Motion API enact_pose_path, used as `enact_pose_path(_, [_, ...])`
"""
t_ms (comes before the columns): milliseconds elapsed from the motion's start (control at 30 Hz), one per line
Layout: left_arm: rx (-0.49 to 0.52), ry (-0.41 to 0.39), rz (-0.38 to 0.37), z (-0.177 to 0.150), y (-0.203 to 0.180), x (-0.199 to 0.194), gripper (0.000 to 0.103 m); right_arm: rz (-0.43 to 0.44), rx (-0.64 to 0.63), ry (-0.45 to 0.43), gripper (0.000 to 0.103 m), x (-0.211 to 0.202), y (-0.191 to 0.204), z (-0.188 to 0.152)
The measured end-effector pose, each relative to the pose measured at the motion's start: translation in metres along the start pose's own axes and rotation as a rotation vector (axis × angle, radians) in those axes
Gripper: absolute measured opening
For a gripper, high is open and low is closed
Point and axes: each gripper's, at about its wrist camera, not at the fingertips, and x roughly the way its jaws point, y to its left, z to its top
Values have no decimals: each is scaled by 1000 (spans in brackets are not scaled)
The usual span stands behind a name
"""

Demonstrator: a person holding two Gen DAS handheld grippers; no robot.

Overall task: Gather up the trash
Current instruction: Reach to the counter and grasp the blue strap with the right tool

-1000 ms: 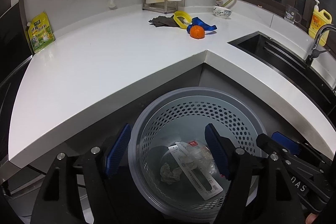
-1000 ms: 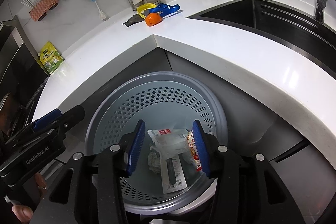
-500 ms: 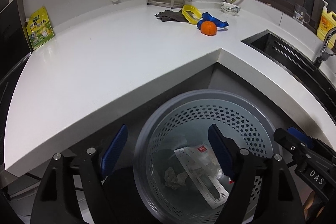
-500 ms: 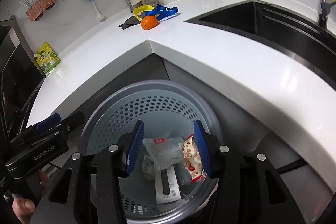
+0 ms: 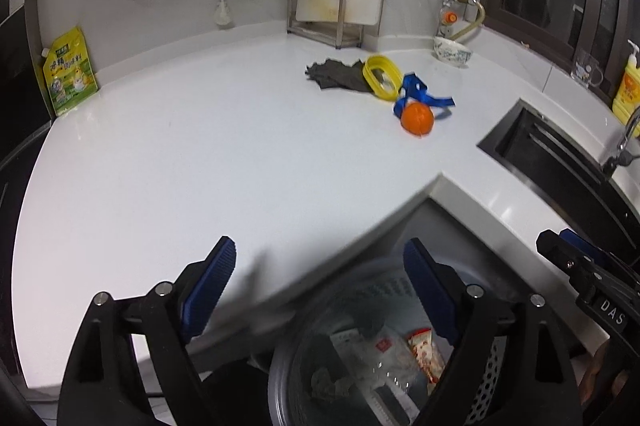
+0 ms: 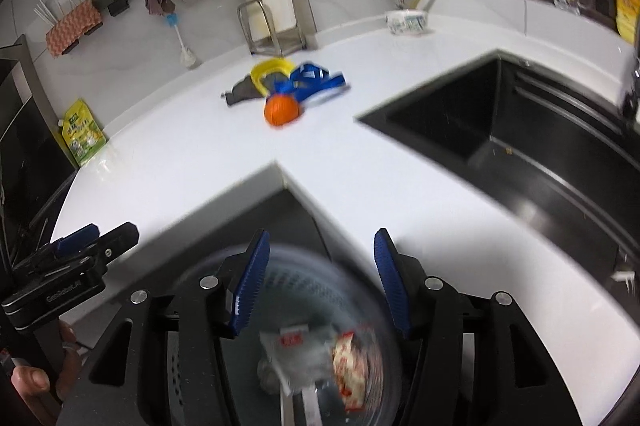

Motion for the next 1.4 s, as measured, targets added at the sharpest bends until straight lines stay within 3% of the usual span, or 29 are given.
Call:
enact_pose_path(300, [-43, -39, 18, 45, -2, 25, 86, 37, -48, 8, 53, 53, -2, 71])
enact_pose_path(633, [-72, -38, 68, 54, 2, 47, 87, 96, -116, 82, 53, 124, 14, 133])
enact_pose_path(1167, [-80, -20, 49, 65, -8, 67, 89, 64, -223, 173, 52, 196, 43, 157])
enact_pose_path(1267, [-80, -13, 47, 65, -11, 72, 89, 68, -220, 190, 42, 203, 43, 159])
enact_pose_path(1333, [-81, -8, 45, 65, -12, 74, 89, 69, -214, 199, 27, 206, 43, 159])
enact_pose_path(1400, [-83, -6, 40, 66, -14, 76, 89, 81, -208, 201, 20, 207, 41, 160])
